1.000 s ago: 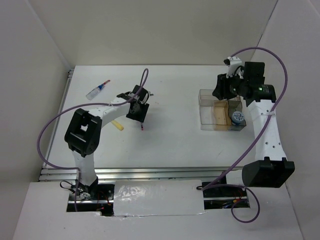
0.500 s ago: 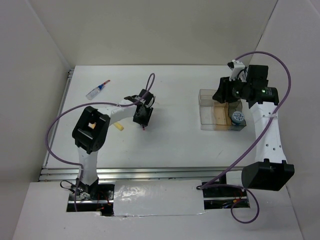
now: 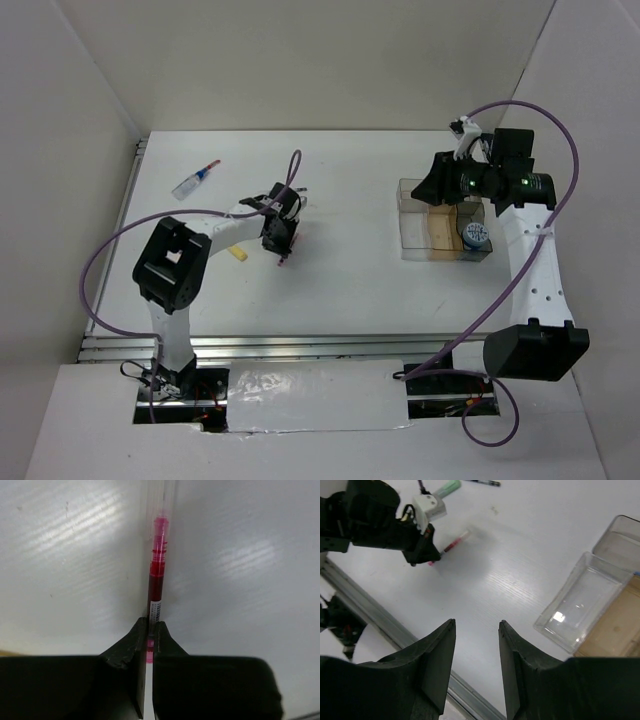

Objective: Sort the stationery into containers
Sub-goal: Pick up the pen from the center of the board.

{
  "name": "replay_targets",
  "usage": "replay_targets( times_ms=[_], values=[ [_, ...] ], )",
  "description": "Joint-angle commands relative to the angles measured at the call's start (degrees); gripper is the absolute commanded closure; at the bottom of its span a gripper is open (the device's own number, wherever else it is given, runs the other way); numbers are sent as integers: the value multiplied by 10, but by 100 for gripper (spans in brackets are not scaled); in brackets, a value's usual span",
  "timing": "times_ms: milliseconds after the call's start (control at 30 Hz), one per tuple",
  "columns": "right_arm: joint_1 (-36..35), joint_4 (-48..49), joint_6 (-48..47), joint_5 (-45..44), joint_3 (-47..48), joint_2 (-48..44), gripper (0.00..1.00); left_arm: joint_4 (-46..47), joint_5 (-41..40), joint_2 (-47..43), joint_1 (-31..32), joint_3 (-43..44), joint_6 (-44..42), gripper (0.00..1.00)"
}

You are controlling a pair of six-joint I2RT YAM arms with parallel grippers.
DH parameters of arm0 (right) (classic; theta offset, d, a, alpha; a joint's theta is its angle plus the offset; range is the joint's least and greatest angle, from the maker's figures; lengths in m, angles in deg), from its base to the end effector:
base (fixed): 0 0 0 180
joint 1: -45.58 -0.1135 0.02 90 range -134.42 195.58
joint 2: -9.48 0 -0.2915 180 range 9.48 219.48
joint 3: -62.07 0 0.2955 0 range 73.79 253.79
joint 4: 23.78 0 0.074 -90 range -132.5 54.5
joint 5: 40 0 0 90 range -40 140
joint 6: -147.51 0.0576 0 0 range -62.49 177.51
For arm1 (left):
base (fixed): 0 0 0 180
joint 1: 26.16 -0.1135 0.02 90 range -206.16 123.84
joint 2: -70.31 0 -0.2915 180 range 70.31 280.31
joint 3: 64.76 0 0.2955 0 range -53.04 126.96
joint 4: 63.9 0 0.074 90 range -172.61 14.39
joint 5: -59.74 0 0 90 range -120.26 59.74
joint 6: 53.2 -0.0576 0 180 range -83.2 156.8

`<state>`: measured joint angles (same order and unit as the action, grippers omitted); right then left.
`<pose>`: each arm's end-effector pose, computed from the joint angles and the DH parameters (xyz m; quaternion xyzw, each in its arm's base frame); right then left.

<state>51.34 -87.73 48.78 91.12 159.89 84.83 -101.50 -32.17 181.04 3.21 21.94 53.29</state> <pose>0.3095 0.0068 0.4307 -0.1664 0.8496 0.2691 0.4220 0.3980 -0.2218 0.1500 0.1047 0.9637 -0.0806 0.2320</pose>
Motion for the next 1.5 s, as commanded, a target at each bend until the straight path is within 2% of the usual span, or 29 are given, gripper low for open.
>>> replay_targets(
  times_ms=[0, 133, 200, 233, 333, 367, 433, 467, 500, 533, 567, 633, 800, 900, 1033, 1267, 1467],
  values=[
    [-6, 27, 38, 77, -11, 1, 53, -11, 57, -51, -12, -10, -5, 100],
    [-7, 38, 58, 120, 4, 8, 53, -15, 150, -117, -52, 9, -3, 100],
    [-10, 34, 65, 152, 27, 16, 53, -8, 247, -162, -77, 32, 13, 100],
    [-12, 24, 59, 163, 68, 29, 53, -1, 313, -177, -87, 42, 40, 100],
    [-20, 1, 35, 187, 169, 41, 51, 55, 405, -239, -121, 53, 82, 100],
    [-22, 30, 42, 190, 186, 39, 50, 76, 446, -269, -128, 55, 105, 100],
    [-32, 96, 121, 206, 195, 24, 49, 173, 491, -297, -149, 33, 164, 100],
    [-37, 200, 166, 207, 182, 14, 49, 221, 529, -327, -157, 19, 195, 100],
    [-50, 263, 270, 208, 157, 3, 48, 281, 542, -339, -170, -1, 232, 100],
    [-54, 339, 326, 210, 88, -28, 48, 410, 547, -364, -175, -46, 316, 100],
    [-74, 483, 378, 202, 52, -43, 47, 476, 548, -375, -178, -69, 362, 100],
    [-127, 598, 455, 155, -27, -78, 44, 598, 532, -401, -187, -115, 452, 100],
    [-271, 602, 461, 85, -7, -52, 42, 601, 511, -416, -171, -96, 470, 100],
    [-322, 624, 476, 54, -3, -27, 40, 594, 497, -431, -153, -96, 471, 100],
    [-350, 619, 493, 23, 8, 5, 40, 578, 490, -449, -137, -105, 457, 100],
    [-352, 635, 542, 33, 26, 48, 44, 541, 488, -474, -129, -120, 440, 100],
    [-364, 649, 547, 41, 40, 61, 45, 528, 483, -477, -128, -124, 440, 100]
  ],
)
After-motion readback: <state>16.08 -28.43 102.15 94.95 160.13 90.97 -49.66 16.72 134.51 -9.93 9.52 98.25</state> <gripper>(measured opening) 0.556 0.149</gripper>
